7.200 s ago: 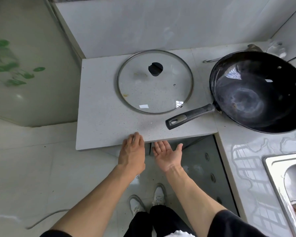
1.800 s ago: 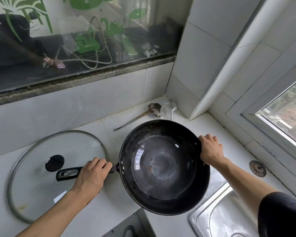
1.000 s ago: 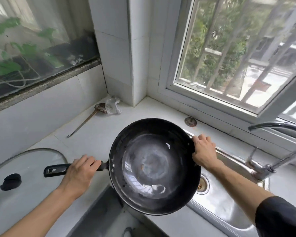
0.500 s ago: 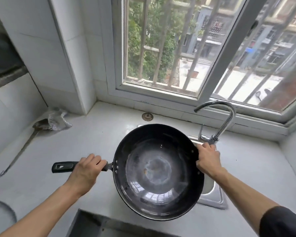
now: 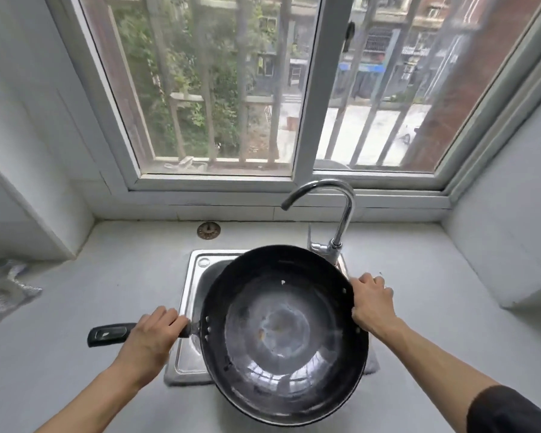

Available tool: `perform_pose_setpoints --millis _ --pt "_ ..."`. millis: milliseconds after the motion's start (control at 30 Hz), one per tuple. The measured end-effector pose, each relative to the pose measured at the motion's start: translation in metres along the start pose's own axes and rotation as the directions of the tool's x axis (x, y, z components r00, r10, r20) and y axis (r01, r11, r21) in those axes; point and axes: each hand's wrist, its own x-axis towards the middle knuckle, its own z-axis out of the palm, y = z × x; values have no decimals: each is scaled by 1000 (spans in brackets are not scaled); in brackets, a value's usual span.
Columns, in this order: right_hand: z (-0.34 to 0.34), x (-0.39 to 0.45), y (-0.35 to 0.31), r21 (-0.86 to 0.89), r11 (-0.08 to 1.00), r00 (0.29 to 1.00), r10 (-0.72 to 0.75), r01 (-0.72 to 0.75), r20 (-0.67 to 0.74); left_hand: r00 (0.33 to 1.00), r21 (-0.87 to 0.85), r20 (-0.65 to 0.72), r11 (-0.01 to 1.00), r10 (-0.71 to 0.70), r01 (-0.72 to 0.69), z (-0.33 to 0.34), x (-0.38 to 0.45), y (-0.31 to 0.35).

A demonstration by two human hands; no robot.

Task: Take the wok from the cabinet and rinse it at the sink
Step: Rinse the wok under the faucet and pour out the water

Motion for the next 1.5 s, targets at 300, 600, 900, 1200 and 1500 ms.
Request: perform_pose_setpoints --millis 300,600,900,1200,1500 --pt "24 51 13 18 1000 997 -15 14 75 1000 0 26 1000 0 0 8 44 12" --pt "45 89 -2 43 995 992 -94 91 84 994 -31 64 995 -90 92 23 61 -6" --pt "58 100 -3 94 985 983 -156 148 95 965 -44 179 978 -192 203 34 70 -8" --pt "58 103 -8 140 980 985 -153 142 73 914 -67 278 943 -296 326 39 74 -6" --pt "50 99 -10 207 956 977 -194 208 -88 889 -75 338 932 -309 353 46 71 -4"
